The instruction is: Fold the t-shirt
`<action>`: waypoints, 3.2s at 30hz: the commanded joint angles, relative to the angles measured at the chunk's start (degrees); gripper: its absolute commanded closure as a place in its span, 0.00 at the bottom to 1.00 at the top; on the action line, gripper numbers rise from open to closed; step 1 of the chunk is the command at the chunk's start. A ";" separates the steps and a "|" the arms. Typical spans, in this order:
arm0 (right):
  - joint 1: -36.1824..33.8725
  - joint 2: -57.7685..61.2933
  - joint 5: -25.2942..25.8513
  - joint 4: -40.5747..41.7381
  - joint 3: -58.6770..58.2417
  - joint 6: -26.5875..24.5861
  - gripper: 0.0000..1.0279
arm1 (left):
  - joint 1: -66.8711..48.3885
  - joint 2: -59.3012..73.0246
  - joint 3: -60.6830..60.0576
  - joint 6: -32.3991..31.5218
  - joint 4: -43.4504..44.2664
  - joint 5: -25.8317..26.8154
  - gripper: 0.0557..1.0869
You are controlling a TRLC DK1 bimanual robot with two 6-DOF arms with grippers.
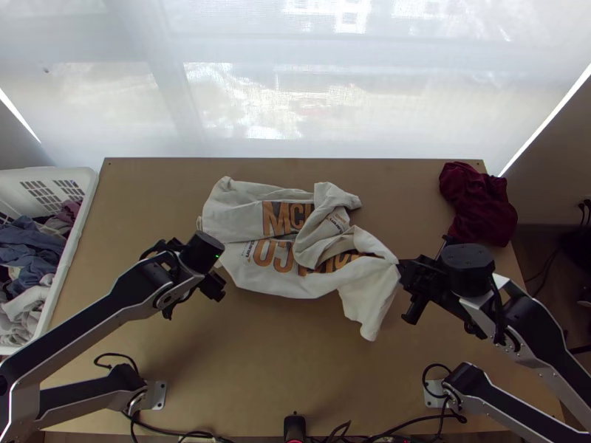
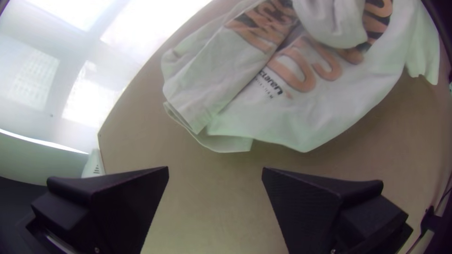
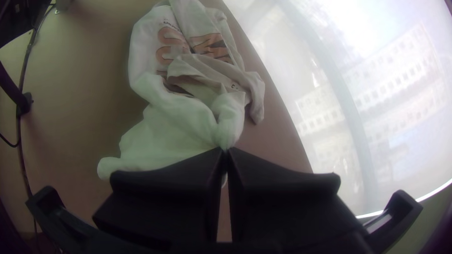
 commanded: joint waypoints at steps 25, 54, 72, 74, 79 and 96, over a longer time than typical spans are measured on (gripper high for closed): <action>-2.32 1.74 1.89 -1.52 1.53 -0.96 0.97 | 21.73 18.38 7.57 -16.46 0.20 27.35 0.11; -3.46 2.71 2.33 -1.87 2.85 -0.87 0.97 | 21.11 18.03 0.01 -21.03 9.25 25.07 0.27; -3.64 2.71 2.33 -2.31 3.73 -0.52 0.97 | 19.09 18.38 -1.75 -21.56 18.31 18.65 0.97; -3.64 2.62 2.33 -2.31 3.90 -0.52 0.97 | 19.45 16.62 -1.39 -21.29 16.64 18.65 0.97; -4.25 2.97 2.33 -2.31 7.07 -0.44 0.97 | 22.43 8.89 2.38 -20.50 11.10 18.74 0.97; -5.57 15.45 3.21 -2.84 38.71 -0.52 0.97 | 30.87 -3.68 33.41 -18.57 -5.25 20.32 0.97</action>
